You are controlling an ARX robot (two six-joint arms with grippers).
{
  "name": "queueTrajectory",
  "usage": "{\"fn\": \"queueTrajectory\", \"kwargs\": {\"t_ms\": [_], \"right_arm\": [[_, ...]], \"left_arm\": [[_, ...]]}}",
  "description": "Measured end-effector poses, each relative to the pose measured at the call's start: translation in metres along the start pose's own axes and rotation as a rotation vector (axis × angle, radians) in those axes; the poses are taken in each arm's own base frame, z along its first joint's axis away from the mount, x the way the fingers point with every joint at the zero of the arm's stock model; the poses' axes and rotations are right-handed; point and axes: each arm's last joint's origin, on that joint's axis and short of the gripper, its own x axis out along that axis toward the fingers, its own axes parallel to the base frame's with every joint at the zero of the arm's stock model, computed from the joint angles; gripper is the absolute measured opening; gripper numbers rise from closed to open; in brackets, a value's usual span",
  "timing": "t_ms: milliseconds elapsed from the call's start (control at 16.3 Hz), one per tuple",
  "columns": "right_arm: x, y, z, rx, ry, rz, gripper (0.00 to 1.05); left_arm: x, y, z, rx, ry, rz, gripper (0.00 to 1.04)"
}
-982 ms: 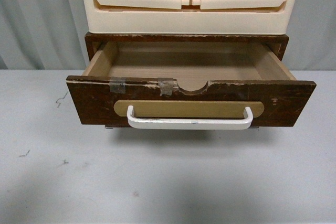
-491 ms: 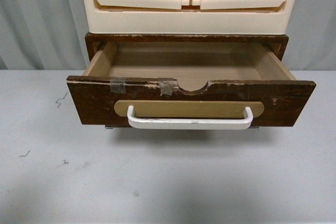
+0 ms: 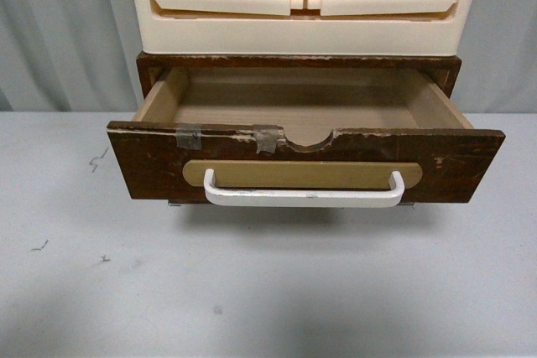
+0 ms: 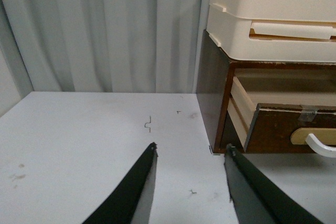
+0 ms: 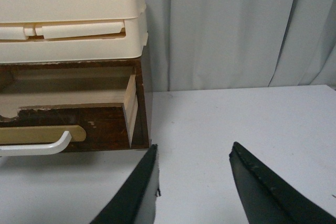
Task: Open drawer
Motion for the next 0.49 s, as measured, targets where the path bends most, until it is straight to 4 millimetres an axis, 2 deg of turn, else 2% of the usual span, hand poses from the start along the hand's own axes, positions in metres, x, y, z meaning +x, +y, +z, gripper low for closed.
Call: {"fn": "queueTrajectory", "kwargs": {"t_ms": [307, 368, 491], "right_arm": [[0.0000, 0.0000, 0.0000, 0.000, 0.000, 0.000, 0.96], [0.0000, 0.0000, 0.0000, 0.000, 0.000, 0.000, 0.99], [0.0000, 0.0000, 0.0000, 0.000, 0.000, 0.000, 0.98]], "left_arm": [[0.0000, 0.0000, 0.0000, 0.000, 0.000, 0.000, 0.96], [0.0000, 0.0000, 0.0000, 0.001, 0.000, 0.000, 0.99], [0.0000, 0.0000, 0.0000, 0.000, 0.000, 0.000, 0.98]]}}
